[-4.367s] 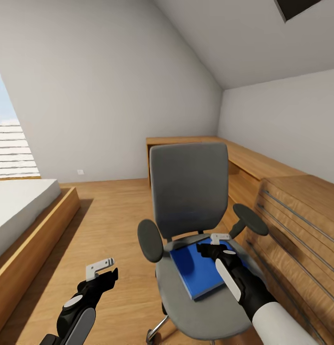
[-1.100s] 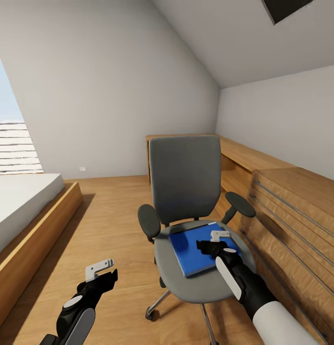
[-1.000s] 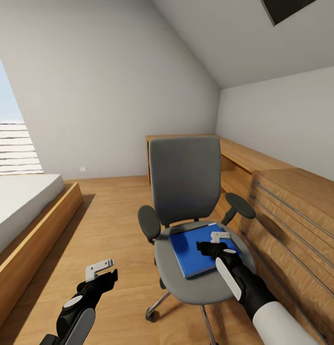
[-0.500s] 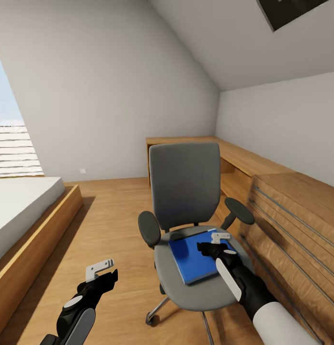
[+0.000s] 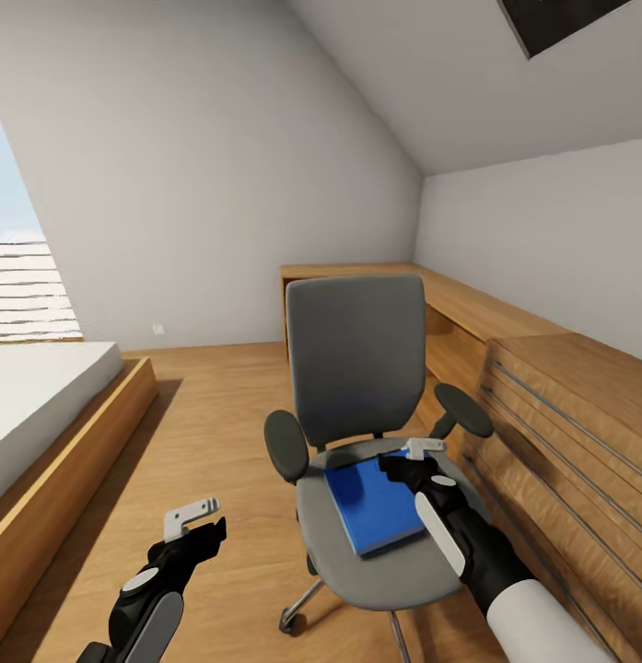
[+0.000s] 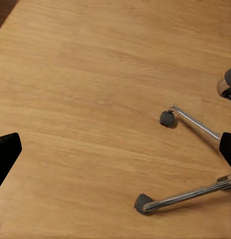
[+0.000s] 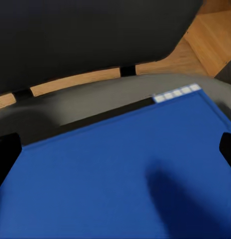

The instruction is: In the bedroom, organize the workspace by keeping the computer under the desk, ensuring the monitor is on the desk, placing the keyboard on the desk next to the monitor, placing the mouse on the desk next to the keyboard, moving the folder from the swivel chair onto the desk next to the mouse, stacking the notebook on top of the folder with the pen on top of the notebook, and positioning the swivel chair next to the desk.

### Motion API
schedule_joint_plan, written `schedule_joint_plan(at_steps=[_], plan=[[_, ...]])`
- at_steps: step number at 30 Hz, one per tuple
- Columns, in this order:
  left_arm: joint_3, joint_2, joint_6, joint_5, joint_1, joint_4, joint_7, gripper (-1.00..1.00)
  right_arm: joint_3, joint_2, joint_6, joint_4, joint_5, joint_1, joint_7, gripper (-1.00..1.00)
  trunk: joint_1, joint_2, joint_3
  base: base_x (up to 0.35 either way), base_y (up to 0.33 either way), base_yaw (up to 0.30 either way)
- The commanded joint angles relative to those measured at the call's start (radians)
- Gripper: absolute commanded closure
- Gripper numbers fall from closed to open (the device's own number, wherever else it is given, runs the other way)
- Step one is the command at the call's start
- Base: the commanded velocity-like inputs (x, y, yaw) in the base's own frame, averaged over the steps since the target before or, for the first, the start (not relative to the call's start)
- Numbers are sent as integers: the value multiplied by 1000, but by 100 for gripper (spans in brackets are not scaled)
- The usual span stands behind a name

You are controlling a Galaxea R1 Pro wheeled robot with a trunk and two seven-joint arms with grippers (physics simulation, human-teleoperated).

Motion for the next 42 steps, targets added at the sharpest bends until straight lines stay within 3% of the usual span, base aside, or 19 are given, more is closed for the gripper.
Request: schedule_joint_plan(at_steps=[1, 17, 29, 34, 38, 42], plan=[[-3, 1, 1, 9, -1, -1, 10, -100, 6, -1, 2, -2, -10, -1, -10, -100, 0, 0, -1, 188, 0, 16], [0, 1, 1, 8, -1, 3, 10, -100, 8, 1, 1, -1, -9, -1, -10, -100, 0, 0, -1, 30, 0, 125], [-2, 1, 1, 6, -1, 3, 10, -100, 12, -3, 4, 3, -4, -1, -5, -100, 0, 0, -1, 94, 0, 13], [-2, 2, 1, 6, -1, 3, 10, -100, 18, -3, 7, 6, 26, -1, -2, -100, 0, 0, -1, 161, 0, 0], [-2, 1, 1, 2, -1, 3, 10, -100, 53, -3, 8, 13, 40, -1, -1, -100, 0, 0, -1, 69, 0, 0], [-2, 1, 0, 2, -1, 3, 12, -100, 115, -3, 8, 19, 44, -1, -1, -100, 0, 0, -1, 197, 0, 0]])
